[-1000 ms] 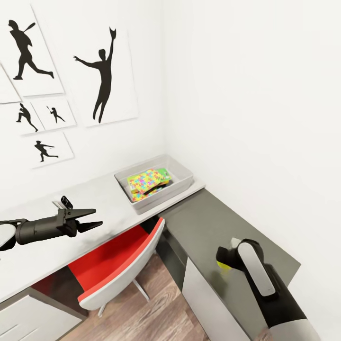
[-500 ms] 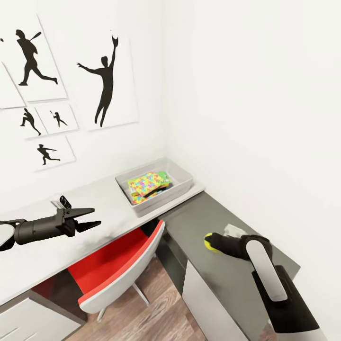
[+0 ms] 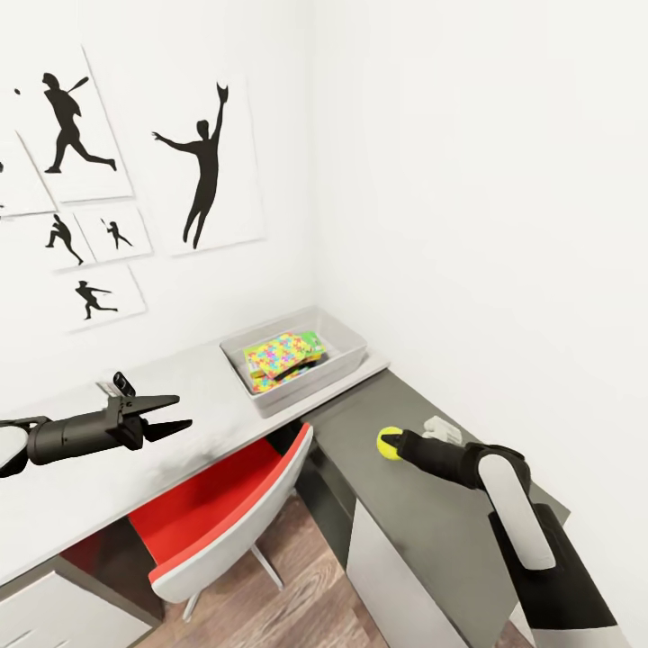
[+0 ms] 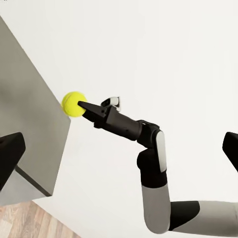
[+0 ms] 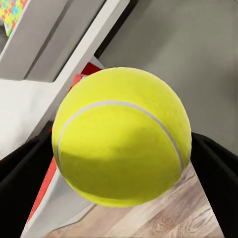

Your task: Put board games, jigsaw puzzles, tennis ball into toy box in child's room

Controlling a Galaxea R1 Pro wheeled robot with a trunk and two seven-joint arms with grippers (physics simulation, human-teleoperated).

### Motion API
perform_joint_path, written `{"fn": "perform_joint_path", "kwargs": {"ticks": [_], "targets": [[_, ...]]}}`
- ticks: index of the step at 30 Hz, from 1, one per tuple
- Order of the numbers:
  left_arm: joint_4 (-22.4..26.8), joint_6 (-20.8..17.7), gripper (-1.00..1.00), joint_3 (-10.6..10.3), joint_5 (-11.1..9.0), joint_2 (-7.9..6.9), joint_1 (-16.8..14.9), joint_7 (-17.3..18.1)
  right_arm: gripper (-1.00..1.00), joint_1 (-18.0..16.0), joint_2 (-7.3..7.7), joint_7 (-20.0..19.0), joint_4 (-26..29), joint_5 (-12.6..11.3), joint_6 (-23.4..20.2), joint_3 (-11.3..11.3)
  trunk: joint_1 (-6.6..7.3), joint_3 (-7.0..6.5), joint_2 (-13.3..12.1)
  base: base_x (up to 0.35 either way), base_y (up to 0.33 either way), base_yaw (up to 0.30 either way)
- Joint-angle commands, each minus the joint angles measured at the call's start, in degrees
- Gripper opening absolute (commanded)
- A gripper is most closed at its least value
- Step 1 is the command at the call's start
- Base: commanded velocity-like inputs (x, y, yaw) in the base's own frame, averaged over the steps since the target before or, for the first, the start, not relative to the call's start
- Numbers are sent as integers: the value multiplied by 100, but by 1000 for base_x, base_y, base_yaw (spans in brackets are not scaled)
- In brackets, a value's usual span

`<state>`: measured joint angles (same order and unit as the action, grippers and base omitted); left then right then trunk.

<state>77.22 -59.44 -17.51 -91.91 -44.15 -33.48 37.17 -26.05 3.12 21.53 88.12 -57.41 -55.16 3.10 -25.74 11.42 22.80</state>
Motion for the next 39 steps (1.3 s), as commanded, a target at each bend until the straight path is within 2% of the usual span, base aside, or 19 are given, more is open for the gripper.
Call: {"fn": "perform_joint_path", "kwargs": {"ticks": [1,6,12,19,28,31,34,37,39], "targets": [[-5,-8,100,-15,9,-6,-10,31,-100,-6,4,55,10,-65,-8,-8,-4,2,12,0,0,0],[-5,-8,100,-15,14,-4,-10,34,-100,-6,-8,50,32,-90,-20,-173,-4,-43,12,0,0,0],[-5,-9,100,-15,15,-4,-10,36,-100,-6,-9,38,34,-95,-23,-223,-4,-58,12,0,0,0],[-5,-8,100,-15,15,-6,-10,41,-100,-6,1,-587,31,-82,-13,-309,-4,-59,12,0,0,0],[-5,-6,100,-15,15,-6,-10,54,-100,52,4,-811,30,-94,-26,-403,-4,-110,12,0,0,0],[-5,-6,100,-15,16,-6,-10,54,-100,110,4,-1203,30,-97,-26,-579,-4,-137,12,0,0,0],[-5,-6,100,-15,16,-6,-10,54,-100,299,4,-1947,30,-89,-18,-871,-4,-165,12,0,0,0],[-5,-6,100,-15,16,-6,-10,54,-100,395,4,-2452,13,-54,-15,-1125,-4,-193,12,0,0,0],[-5,-6,100,-15,16,-6,-10,54,-100,423,4,-2634,-8,-42,-14,-1228,-4,-212,12,0,0,0]]}}
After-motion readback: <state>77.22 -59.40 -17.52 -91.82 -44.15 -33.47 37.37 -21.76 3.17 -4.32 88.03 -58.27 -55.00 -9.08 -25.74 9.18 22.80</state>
